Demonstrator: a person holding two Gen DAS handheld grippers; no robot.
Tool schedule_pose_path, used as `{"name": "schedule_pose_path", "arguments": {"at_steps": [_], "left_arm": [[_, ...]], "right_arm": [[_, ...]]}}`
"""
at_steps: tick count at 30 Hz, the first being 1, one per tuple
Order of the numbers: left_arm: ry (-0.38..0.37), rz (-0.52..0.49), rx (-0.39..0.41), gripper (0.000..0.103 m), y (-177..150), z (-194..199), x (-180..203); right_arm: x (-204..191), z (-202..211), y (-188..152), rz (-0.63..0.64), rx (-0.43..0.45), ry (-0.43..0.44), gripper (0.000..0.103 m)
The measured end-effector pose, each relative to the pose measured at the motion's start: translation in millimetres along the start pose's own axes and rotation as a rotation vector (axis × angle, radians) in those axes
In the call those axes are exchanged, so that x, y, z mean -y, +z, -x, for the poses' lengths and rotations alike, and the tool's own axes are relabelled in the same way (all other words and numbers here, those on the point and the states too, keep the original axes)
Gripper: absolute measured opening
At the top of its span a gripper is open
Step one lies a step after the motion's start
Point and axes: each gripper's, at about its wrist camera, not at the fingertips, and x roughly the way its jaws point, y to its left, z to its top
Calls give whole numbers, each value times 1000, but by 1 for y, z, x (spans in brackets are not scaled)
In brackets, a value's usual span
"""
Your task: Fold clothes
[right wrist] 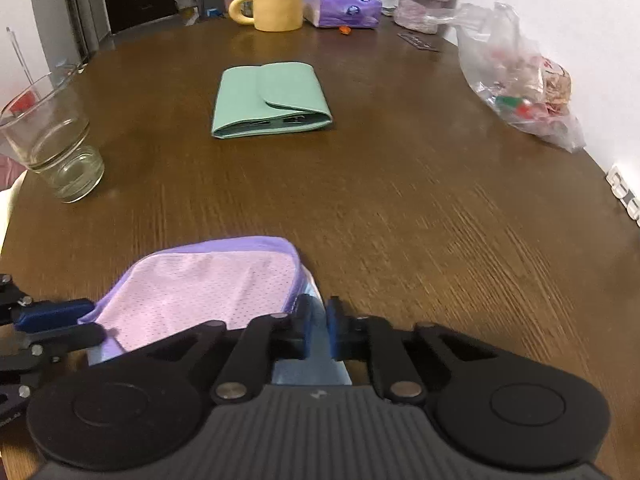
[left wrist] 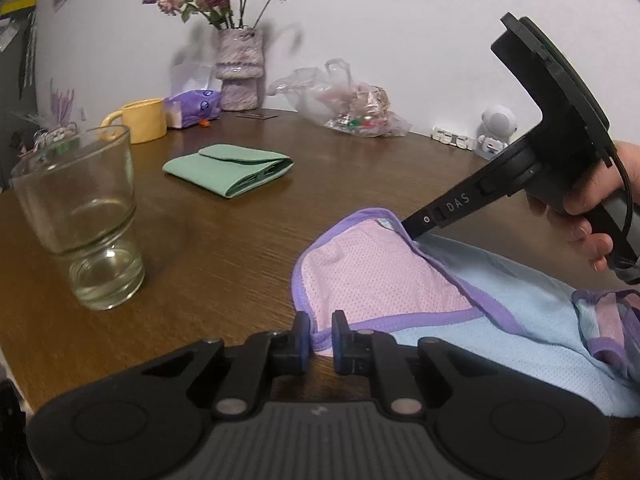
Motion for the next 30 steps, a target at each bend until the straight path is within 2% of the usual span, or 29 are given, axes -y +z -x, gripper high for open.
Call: {"name": "schedule_pose_path", "arguments": {"at_steps": [1,4,8,11,15,18,20,23,26,27,28,30], "left_arm": [[-3,-9,-5,5,2,-2,0],[-21,-58,-20,5,15,-11,4],[-103,-167,-44,4,53,-50,33],[-162,-317,-43,4,85,-88,82],[-276,-476,-59,4,117,-137,167],[-351,-544,-93,4,129,-169,224],[-374,-518,-121,7,137,-184,248],[-399,-449,-169,15,144,-182,255],[-409,-489,-127,21,142,-143,245],[-424,-508,-112,30,138,-125,239],[-446,-521,-101,44,132,-105,231],[-513,-524,-95,57,114,-65,211]], "right_arm": [[0,0,0,-4,1,3,3],[18,3,-7,-88,-7,-83,1],[51,14,-25,-238,-23,-205,1],[79,31,-52,-341,-37,-343,1],[130,62,-101,-522,-54,-503,1],[164,83,-138,-635,-72,-589,1],[179,96,-160,-685,-88,-628,1],[191,119,-185,-766,-73,-657,4],[178,146,-191,-717,-45,-632,7],[173,155,-193,-699,-35,-620,8],[158,166,-195,-659,-19,-579,9],[124,188,-204,-593,22,-470,24]]}}
